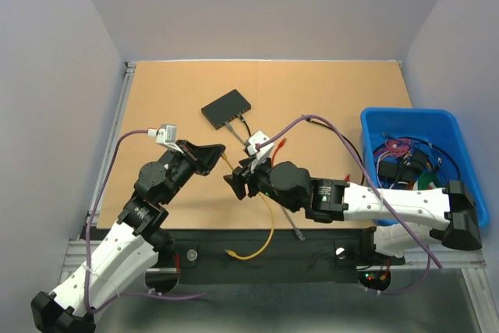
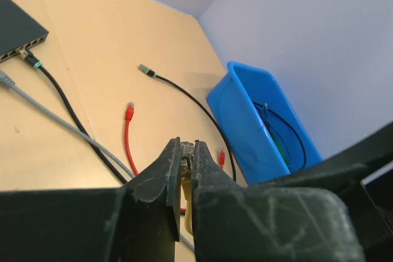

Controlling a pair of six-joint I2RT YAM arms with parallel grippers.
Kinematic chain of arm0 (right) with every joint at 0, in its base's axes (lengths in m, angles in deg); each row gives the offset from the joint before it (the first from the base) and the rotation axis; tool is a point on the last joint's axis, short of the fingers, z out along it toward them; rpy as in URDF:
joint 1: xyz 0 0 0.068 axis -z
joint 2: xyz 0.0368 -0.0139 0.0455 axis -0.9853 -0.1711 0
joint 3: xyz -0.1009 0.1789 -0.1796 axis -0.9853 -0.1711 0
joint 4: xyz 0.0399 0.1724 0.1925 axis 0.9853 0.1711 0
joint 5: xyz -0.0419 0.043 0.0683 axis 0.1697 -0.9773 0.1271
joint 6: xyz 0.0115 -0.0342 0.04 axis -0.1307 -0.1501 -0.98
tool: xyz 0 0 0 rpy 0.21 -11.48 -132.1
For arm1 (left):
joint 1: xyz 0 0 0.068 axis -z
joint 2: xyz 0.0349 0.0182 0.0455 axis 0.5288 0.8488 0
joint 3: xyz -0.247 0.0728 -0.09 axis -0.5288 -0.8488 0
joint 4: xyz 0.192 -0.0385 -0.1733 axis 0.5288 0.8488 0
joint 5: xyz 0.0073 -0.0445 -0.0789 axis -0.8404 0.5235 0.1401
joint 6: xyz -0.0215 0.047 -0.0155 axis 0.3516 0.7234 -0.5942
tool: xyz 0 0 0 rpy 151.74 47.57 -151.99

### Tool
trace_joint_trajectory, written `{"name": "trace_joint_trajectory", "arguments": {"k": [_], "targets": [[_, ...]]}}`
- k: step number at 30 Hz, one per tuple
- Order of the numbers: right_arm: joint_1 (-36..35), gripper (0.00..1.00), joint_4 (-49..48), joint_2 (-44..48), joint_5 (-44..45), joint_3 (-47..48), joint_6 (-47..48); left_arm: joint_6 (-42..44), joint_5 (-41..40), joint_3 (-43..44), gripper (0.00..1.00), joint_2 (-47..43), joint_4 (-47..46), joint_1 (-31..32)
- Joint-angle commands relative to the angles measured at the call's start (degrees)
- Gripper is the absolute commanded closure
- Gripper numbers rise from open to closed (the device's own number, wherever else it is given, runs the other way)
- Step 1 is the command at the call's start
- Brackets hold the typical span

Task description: Insert the plug into the switch port

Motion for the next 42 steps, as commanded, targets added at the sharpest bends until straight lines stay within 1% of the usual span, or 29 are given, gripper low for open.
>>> {"name": "trace_joint_trajectory", "arguments": {"k": [1, 4, 9, 12, 16, 18, 27, 29, 34, 41, 42], "targets": [[-1.40, 0.37, -0.39, -1.88, 3.59, 3.36, 2.74, -1.78, -1.41, 2.60, 1.00, 1.55, 0.39, -0.08], [-1.49, 0.39, -0.82, -3.11, 3.76, 4.07, 3.00, -2.04, -1.41, 2.51, 1.00, 1.90, 0.30, -0.08], [-1.49, 0.40, -1.18, -4.35, 8.05, 4.86, 3.79, -2.22, -0.97, 3.03, 1.00, 1.90, 0.48, -0.08], [-1.49, 0.49, -1.88, -5.40, 10.52, 5.38, 4.23, -2.39, -0.71, 3.04, 1.00, 2.08, 0.39, -0.17], [-1.49, 0.55, -2.76, -7.59, 12.81, 6.53, 4.67, -2.57, -0.18, 3.04, 1.00, 2.34, 0.30, -0.17], [-1.49, 0.56, -3.46, -8.91, 14.21, 6.88, 4.23, -2.75, 0.08, 2.86, 1.00, 2.25, -0.14, -0.17], [-1.40, 0.57, -4.08, -13.22, 16.41, 9.34, 3.97, -3.19, 1.32, 3.04, 1.00, 1.29, -0.05, -0.08], [-1.32, 0.60, -4.43, -13.49, 16.77, 9.43, 3.18, -3.19, 1.32, 3.21, 1.00, 1.03, 0.21, -0.17], [-0.96, 0.70, -4.96, -14.10, 16.85, 9.61, 2.56, -3.10, 1.49, 3.47, 1.00, 0.76, 0.74, -0.17], [-0.61, 0.76, -5.22, -15.07, 16.15, 9.96, 2.03, -2.83, 1.67, 3.74, 1.00, 0.32, 1.09, -0.17], [-0.52, 0.78, -5.31, -15.24, 15.89, 9.96, 1.95, -2.83, 1.67, 3.74, 1.00, 0.23, 1.18, -0.17]]}}
